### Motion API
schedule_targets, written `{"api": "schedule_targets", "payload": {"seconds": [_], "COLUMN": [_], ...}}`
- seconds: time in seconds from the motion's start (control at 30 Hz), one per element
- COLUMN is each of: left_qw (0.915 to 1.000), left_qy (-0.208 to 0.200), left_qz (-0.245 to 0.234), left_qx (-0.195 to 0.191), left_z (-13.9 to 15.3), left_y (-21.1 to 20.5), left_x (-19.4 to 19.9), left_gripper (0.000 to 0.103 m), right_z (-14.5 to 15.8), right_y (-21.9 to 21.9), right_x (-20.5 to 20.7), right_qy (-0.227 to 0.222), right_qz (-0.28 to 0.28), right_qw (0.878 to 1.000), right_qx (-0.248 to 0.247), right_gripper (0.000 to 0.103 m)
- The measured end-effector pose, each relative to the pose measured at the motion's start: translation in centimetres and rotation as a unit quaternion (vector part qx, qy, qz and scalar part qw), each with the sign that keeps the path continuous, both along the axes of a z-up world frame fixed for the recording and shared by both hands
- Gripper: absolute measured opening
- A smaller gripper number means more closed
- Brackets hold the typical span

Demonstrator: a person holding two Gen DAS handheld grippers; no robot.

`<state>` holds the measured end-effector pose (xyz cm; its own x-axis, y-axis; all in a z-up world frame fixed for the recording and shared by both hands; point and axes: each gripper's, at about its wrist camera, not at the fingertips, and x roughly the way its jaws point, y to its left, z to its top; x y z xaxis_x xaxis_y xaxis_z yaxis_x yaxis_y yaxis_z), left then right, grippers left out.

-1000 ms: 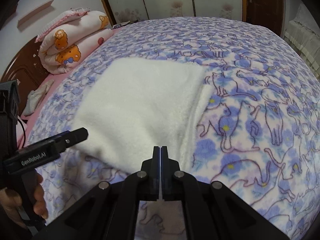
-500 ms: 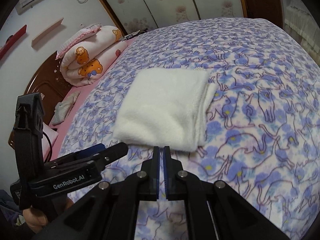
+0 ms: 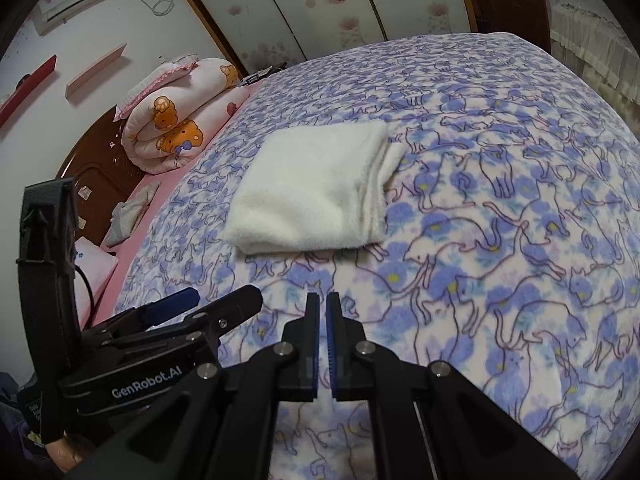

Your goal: Fold large clothes

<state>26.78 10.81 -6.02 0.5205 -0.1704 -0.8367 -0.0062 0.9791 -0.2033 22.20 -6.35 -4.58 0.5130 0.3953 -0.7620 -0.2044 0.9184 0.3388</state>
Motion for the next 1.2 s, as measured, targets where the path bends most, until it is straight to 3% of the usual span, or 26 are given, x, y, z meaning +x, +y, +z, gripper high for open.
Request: {"api": "schedule_targets", "payload": {"seconds": [0.4,0.6,0.8,1.2], "left_qw": [0.9993,0.9972,0.9925,0.9903], "left_qy": [-0.028,-0.057,-0.073,-0.086], "left_qz": [-0.009,-0.003,-0.014,-0.006], "left_qx": [0.024,0.048,0.097,0.109], "left_z": [-3.0,-0.3,2.9,4.8], "left_y": [-4.1,-6.1,-8.1,-8.0], "left_x": [-7.1,-13.3,-19.1,-25.9], "left_gripper": [0.086,0.086,0.086,0.086], "right_z": [-3.6,-1.4,1.4,3.3], "right_y": [-4.1,-5.6,-6.0,-6.4], "right_x": [-6.1,-12.2,-18.1,-24.5], "right_qy": [-0.003,-0.035,-0.051,-0.065], "right_qz": [-0.030,-0.041,-0.053,-0.051], "right_qw": [1.000,0.998,0.995,0.994], "right_qx": [-0.007,-0.019,-0.072,-0.073], "right_gripper": [0.004,0.004,0.004,0.004]}}
